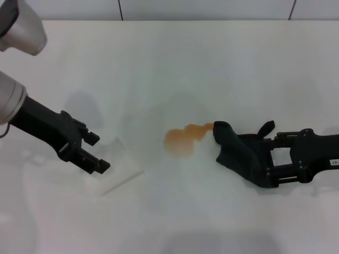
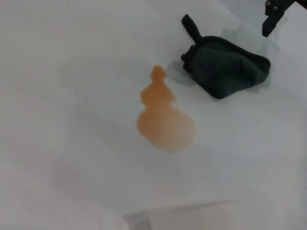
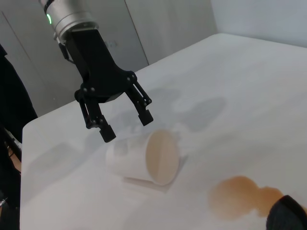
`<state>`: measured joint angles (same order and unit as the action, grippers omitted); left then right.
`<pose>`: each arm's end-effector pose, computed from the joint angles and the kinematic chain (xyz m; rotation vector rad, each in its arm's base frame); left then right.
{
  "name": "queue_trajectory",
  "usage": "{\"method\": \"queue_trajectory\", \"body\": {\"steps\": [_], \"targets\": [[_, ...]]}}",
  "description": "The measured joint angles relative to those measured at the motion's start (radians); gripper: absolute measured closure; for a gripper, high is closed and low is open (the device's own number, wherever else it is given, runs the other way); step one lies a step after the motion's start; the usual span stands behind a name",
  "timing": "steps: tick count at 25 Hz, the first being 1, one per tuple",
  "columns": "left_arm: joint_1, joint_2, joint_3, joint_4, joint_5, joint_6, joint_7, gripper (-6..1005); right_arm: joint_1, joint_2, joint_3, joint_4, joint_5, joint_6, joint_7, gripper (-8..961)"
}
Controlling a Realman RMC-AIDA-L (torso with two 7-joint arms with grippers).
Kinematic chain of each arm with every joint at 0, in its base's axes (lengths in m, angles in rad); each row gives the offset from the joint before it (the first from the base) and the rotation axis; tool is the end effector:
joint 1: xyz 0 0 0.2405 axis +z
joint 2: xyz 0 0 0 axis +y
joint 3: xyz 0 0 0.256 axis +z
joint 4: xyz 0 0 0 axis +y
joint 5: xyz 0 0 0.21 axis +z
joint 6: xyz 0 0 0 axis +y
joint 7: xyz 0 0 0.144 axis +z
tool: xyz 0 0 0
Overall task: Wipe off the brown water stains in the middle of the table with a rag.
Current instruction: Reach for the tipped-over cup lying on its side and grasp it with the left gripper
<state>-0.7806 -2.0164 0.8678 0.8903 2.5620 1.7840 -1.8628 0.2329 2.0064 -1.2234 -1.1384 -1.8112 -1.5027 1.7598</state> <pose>-0.2200 0.3583 0.0272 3.0247 0.7299 -0.3025 0.2553 0.2884 0.0187 -2.8361 0.7083 0.4292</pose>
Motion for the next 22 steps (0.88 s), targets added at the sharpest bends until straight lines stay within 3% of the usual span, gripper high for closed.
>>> {"method": "queue_trajectory", "body": {"steps": [22], "targets": [[0.039, -0.019, 0.002, -0.015, 0.003, -0.052, 0.008, 139, -0.001, 0.000, -0.004, 0.004, 0.000, -0.001, -0.002, 176]]}}
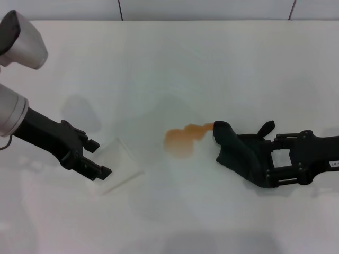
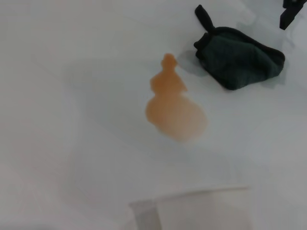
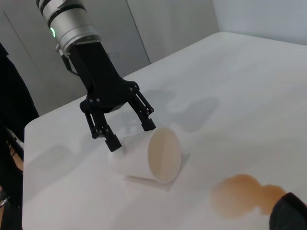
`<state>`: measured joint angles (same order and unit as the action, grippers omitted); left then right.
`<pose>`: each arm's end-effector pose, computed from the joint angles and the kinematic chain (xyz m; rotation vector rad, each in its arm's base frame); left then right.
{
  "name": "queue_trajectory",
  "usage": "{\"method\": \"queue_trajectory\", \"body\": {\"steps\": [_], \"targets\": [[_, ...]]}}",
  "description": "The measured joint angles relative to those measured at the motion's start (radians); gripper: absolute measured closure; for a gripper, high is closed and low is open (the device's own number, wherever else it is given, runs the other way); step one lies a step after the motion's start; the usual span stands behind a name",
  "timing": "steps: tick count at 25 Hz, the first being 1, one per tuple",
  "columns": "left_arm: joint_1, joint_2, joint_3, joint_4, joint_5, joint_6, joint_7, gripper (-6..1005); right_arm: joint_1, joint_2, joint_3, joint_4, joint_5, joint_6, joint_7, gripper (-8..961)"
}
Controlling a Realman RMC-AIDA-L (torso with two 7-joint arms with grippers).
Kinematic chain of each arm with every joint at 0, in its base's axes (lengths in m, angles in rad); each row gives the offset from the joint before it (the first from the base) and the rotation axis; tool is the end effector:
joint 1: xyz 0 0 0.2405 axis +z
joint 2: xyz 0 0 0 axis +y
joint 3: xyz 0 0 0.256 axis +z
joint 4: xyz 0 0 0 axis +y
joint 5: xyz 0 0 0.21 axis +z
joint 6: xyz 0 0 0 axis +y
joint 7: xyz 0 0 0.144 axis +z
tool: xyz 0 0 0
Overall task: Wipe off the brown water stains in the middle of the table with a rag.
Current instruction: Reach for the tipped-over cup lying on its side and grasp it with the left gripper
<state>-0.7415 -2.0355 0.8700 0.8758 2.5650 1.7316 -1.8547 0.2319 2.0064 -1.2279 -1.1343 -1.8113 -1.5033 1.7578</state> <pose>-0.2343 0.3521 0.0169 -3.0245 -0.7827 0.2897 0.2560 0.2873 0.0173 -2.8414 0.7115 0.4271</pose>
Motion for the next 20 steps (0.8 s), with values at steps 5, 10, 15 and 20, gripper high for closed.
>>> {"method": "queue_trajectory", "body": {"steps": [5, 10, 15, 20], "targets": [[0.000, 0.000, 0.005, 0.000, 0.007, -0.001, 0.000, 139, 0.000, 0.000, -0.001, 0.000, 0.000, 0.000, 0.000, 175], [-0.011, 0.007, 0.006, 0.000, 0.013, 0.008, -0.004, 140, 0.000, 0.000, -0.001, 0.000, 0.000, 0.000, 0.000, 175], [-0.034, 0.010, 0.006, -0.001, 0.049, 0.030, -0.011, 140, 0.000, 0.000, -0.001, 0.000, 0.000, 0.000, 0.003, 175], [-0.064, 0.012, 0.003, 0.000, 0.090, 0.054, -0.028, 140, 0.000, 0.000, -0.001, 0.001, 0.001, -0.001, 0.005, 176]]}}
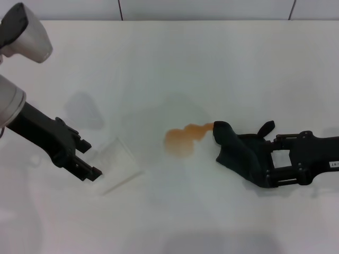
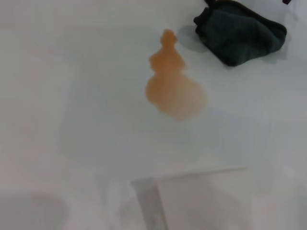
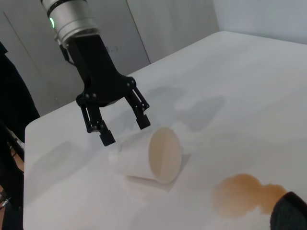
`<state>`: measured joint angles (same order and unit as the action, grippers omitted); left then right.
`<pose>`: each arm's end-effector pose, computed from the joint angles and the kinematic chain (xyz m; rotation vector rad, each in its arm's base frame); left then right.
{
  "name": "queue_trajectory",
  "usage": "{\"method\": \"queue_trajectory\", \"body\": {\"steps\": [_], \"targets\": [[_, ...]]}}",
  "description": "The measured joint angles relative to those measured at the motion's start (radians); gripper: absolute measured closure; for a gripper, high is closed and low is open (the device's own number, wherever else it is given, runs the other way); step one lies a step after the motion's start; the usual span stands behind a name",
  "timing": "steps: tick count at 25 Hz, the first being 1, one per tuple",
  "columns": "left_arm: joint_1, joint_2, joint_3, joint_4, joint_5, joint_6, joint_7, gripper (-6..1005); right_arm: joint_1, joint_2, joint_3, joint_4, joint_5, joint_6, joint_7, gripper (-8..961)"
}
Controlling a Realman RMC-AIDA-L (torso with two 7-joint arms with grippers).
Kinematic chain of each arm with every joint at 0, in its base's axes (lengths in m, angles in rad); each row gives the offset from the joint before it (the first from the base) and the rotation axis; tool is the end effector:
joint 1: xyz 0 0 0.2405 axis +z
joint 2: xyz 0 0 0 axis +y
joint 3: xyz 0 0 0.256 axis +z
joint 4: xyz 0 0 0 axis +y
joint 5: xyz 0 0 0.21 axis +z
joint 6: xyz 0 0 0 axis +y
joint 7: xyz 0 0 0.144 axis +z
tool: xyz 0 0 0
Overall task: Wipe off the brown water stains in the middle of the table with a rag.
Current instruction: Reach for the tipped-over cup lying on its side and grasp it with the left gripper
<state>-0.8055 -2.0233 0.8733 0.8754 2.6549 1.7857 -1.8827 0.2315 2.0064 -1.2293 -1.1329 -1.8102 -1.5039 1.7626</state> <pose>-0.2240 0.3584 0.0247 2.9929 0.7522 -0.4431 0.2561 0.2870 0.0169 -2.8419 0.7206 0.4291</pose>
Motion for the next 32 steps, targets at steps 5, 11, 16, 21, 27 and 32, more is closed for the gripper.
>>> {"method": "queue_trajectory", "body": {"steps": [5, 11, 16, 21, 27, 32], "targets": [[-0.025, 0.007, -0.002, 0.000, 0.038, 0.018, -0.012, 139, -0.003, 0.001, -0.001, 0.004, 0.002, 0.000, -0.001, 176], [-0.034, 0.006, 0.000, 0.001, 0.053, 0.014, -0.016, 139, -0.006, 0.002, -0.001, 0.004, 0.006, -0.005, -0.003, 175], [-0.035, -0.003, 0.002, 0.000, 0.046, -0.007, -0.009, 140, -0.006, 0.002, -0.001, 0.004, 0.006, -0.006, -0.003, 175], [-0.048, -0.018, 0.003, -0.001, 0.039, -0.015, -0.005, 139, -0.006, 0.002, -0.001, 0.003, 0.006, -0.006, -0.003, 175], [-0.059, -0.038, 0.003, -0.005, 0.038, -0.024, 0.002, 139, -0.006, 0.002, -0.001, 0.003, 0.006, -0.007, -0.005, 176], [-0.058, -0.039, 0.003, -0.041, 0.038, -0.042, 0.006, 139, -0.009, 0.002, -0.001, 0.004, 0.006, -0.008, -0.006, 176]]}}
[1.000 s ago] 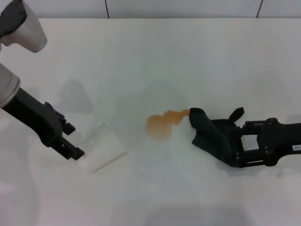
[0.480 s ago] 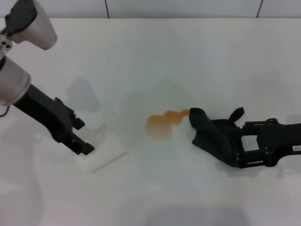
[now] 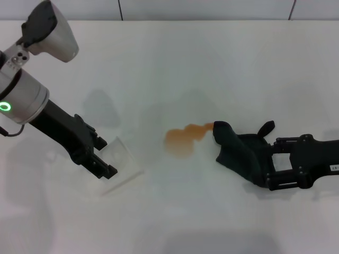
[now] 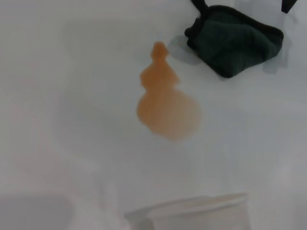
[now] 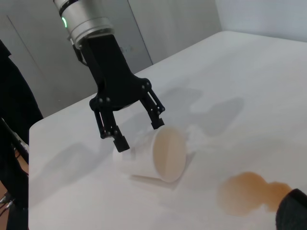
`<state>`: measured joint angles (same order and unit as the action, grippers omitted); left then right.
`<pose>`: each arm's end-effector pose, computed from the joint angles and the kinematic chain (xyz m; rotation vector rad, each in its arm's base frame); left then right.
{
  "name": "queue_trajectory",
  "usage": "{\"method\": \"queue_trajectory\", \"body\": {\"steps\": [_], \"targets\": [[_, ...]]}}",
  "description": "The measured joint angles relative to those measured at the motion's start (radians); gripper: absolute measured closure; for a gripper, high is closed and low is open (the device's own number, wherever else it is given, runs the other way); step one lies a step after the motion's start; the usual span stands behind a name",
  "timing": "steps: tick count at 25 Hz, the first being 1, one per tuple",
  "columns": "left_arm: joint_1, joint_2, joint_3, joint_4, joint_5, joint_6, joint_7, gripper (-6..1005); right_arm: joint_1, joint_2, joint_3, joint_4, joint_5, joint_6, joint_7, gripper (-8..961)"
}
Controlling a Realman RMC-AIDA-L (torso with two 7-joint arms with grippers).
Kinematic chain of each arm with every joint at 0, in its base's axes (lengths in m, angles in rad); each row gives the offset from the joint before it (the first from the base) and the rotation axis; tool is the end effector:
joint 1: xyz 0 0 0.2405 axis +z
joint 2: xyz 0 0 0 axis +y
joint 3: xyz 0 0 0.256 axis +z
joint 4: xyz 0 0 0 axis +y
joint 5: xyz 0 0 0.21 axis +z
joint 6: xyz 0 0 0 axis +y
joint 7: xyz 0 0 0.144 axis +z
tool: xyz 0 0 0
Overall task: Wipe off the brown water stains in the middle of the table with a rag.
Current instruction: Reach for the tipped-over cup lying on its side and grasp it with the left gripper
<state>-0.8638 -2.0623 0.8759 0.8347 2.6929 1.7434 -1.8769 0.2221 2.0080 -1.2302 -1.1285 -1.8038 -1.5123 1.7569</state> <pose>-0.2077 0.3646 0.0037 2.9914 0.6772 -0.4683 0.2578 0.2831 0.0158 -2.8467 0.7314 0.4402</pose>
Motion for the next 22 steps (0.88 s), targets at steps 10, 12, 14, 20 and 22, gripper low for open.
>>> {"method": "queue_trajectory", "body": {"steps": [10, 12, 14, 20, 22], "targets": [[0.005, 0.000, 0.000, -0.024, 0.005, -0.025, 0.006, 140, -0.001, 0.000, 0.000, 0.002, 0.000, 0.000, -0.001, 175], [0.006, -0.001, 0.000, -0.025, 0.004, -0.030, 0.007, 140, -0.001, 0.000, 0.000, 0.003, 0.000, 0.000, -0.001, 175], [0.005, -0.001, 0.000, -0.025, 0.003, -0.034, 0.008, 140, -0.001, 0.000, 0.000, 0.005, 0.000, 0.000, -0.001, 175], [0.002, -0.001, 0.001, -0.042, 0.003, -0.044, 0.015, 140, -0.001, 0.000, 0.000, 0.010, 0.000, 0.000, -0.001, 175], [0.000, -0.001, 0.002, -0.052, 0.002, -0.049, 0.018, 140, -0.001, 0.000, 0.000, 0.010, 0.000, 0.000, -0.001, 176]]}}
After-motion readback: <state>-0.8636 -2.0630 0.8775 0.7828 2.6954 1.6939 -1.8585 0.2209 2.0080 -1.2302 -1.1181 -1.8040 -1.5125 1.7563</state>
